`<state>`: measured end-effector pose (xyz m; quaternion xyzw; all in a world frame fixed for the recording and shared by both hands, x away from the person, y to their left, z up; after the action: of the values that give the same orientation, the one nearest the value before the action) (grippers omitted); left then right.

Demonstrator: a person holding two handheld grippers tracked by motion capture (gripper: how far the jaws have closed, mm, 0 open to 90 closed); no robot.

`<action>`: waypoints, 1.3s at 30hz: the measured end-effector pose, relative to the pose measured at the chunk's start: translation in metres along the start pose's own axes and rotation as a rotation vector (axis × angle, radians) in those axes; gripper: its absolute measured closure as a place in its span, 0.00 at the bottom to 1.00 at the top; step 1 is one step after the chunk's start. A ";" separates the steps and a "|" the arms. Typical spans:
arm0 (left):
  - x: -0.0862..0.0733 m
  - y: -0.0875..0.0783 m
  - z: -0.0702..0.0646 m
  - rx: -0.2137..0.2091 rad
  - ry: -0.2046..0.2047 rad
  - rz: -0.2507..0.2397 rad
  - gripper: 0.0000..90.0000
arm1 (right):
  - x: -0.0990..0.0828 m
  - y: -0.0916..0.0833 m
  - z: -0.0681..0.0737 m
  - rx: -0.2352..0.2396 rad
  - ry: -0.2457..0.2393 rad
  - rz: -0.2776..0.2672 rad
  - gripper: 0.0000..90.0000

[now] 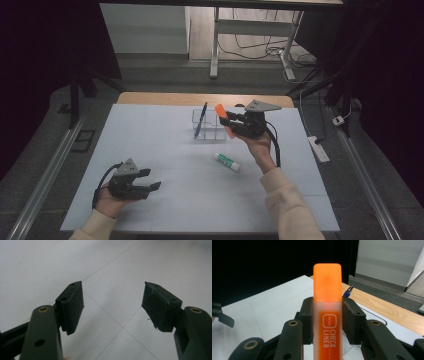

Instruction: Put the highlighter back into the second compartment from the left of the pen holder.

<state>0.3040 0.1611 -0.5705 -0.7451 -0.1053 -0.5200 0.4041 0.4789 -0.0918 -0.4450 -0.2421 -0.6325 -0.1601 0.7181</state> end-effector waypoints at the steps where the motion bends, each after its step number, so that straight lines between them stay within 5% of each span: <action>1: 0.000 0.000 0.000 0.000 0.000 0.000 0.37 | 0.000 0.001 -0.001 0.000 -0.006 -0.001 0.71; 20: 0.000 0.000 0.000 -0.001 -0.001 -0.002 0.37 | 0.003 0.018 -0.016 -0.037 0.025 -0.011 0.71; 39: 0.001 -0.001 0.001 -0.004 0.000 -0.005 0.37 | 0.012 0.041 -0.018 -0.045 0.045 -0.030 0.71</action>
<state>0.3044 0.1617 -0.5698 -0.7457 -0.1063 -0.5212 0.4012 0.5172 -0.0667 -0.4401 -0.2448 -0.6162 -0.1904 0.7240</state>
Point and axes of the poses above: each handheld gripper's, and its own axes: y roughly forward along the jaws, x roughly out of its top, z roughly to its left, the point moved 9 cm from there along y, roughly forward along the jaws, and after that the axes turned 11 degrees about -z, right-handed, at the moved point
